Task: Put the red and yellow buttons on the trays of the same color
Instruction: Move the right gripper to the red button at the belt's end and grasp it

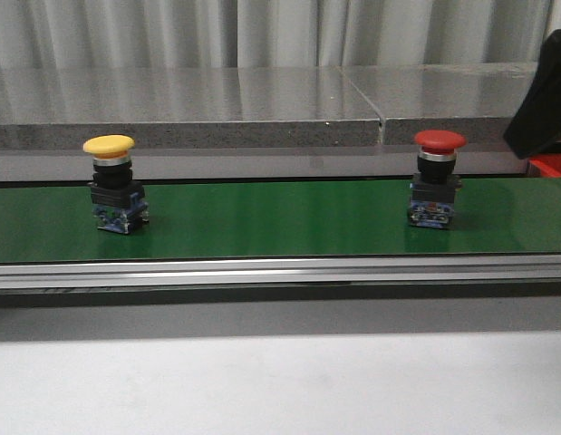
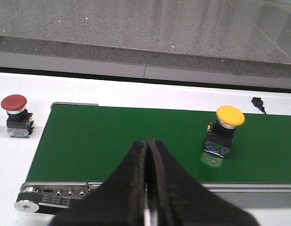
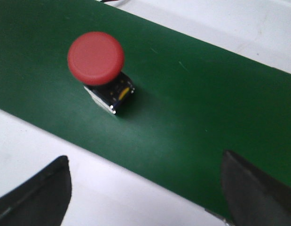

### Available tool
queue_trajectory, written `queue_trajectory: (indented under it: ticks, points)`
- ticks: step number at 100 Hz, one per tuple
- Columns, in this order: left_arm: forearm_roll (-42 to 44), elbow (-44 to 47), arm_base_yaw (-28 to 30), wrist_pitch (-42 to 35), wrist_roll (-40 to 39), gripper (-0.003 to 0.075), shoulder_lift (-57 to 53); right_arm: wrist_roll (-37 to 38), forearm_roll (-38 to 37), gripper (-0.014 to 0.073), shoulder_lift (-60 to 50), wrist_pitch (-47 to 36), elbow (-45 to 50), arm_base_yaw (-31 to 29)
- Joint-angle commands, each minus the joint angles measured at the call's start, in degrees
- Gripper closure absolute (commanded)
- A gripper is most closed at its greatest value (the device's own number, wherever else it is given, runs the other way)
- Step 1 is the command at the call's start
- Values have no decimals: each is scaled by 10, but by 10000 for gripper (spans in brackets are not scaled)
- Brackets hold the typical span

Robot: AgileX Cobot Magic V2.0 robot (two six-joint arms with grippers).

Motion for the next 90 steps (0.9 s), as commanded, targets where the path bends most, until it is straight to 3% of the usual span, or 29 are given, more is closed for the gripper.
queue_trajectory:
  ticks: [1, 44, 51, 63, 70, 90]
  points:
    - [-5, -16, -5, -39, 0, 739, 5, -7, 8, -39, 23, -31, -41, 8]
    - [-5, -16, -5, -39, 0, 739, 5, -8, 8, -24, 164, -40, -133, 31]
    - [-5, -16, -5, -39, 0, 739, 5, -8, 8, 55, 172, -29, -138, 31]
    - [-5, -16, -5, -39, 0, 739, 5, -8, 8, 316, 172, -2, -140, 30]
    - [-5, -16, -5, -39, 0, 739, 5, -8, 8, 424, 170, 17, -143, 29]
    - [-5, -16, -5, -39, 0, 739, 5, -8, 8, 457, 170, 91, -208, 0]
